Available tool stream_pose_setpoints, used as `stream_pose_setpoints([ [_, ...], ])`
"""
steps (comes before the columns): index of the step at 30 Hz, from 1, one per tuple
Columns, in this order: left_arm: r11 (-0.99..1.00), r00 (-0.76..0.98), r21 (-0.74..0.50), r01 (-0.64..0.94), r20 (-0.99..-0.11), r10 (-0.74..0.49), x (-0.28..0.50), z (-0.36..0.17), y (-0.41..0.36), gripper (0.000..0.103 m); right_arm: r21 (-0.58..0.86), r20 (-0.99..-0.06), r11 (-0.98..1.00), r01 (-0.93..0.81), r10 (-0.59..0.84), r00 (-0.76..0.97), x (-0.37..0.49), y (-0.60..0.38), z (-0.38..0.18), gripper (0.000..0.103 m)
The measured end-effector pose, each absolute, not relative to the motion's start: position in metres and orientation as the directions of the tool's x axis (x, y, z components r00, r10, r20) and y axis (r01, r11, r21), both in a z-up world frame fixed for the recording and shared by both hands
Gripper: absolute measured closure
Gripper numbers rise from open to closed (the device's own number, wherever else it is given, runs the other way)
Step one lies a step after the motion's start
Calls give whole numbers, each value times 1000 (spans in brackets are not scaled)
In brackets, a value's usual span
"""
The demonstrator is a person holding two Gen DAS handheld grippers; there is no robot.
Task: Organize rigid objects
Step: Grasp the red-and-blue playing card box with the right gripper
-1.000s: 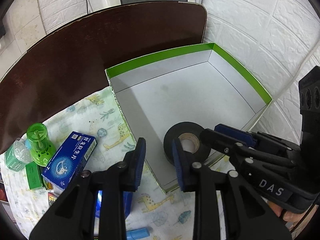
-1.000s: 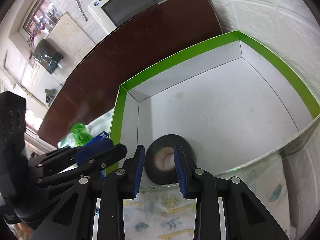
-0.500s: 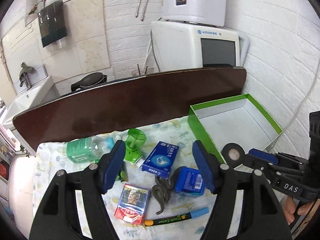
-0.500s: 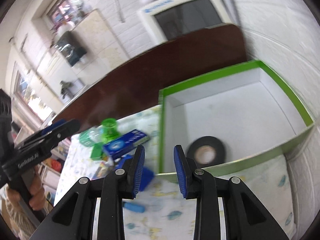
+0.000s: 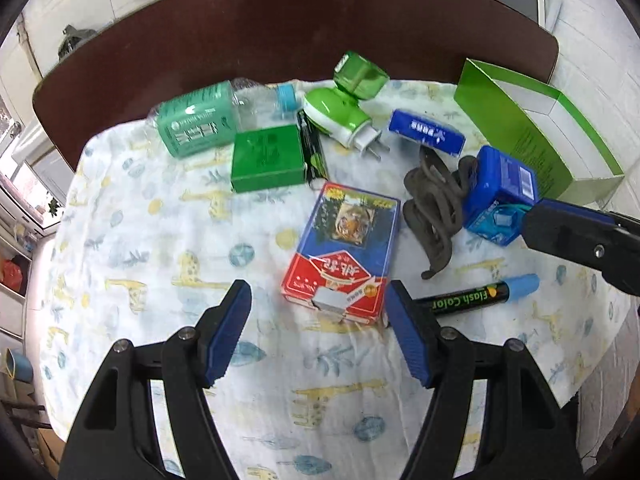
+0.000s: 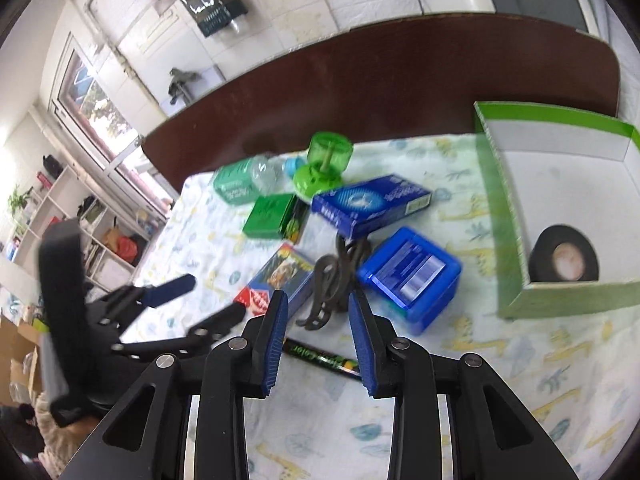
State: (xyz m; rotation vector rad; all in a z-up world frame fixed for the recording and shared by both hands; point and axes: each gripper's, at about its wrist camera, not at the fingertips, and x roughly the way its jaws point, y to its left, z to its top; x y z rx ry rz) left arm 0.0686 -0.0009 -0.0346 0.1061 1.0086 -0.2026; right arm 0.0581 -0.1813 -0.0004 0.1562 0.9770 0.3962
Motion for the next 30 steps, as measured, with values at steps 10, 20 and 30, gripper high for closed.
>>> stream_pose_setpoints([
  [10, 978, 482, -85, 190, -860, -169, 81, -53, 25, 31, 266, -812, 933, -244, 353, 466, 65, -159, -8, 69],
  [20, 986, 504, -159, 39, -849, -157, 85, -47, 94, 31, 268, -841, 916, -299, 373, 391, 108, -99, -29, 69],
  [30, 974, 503, -131, 186, -839, -209, 102, -57, 55, 33, 241, -894, 959, -150, 279, 351, 138, -81, -58, 69],
])
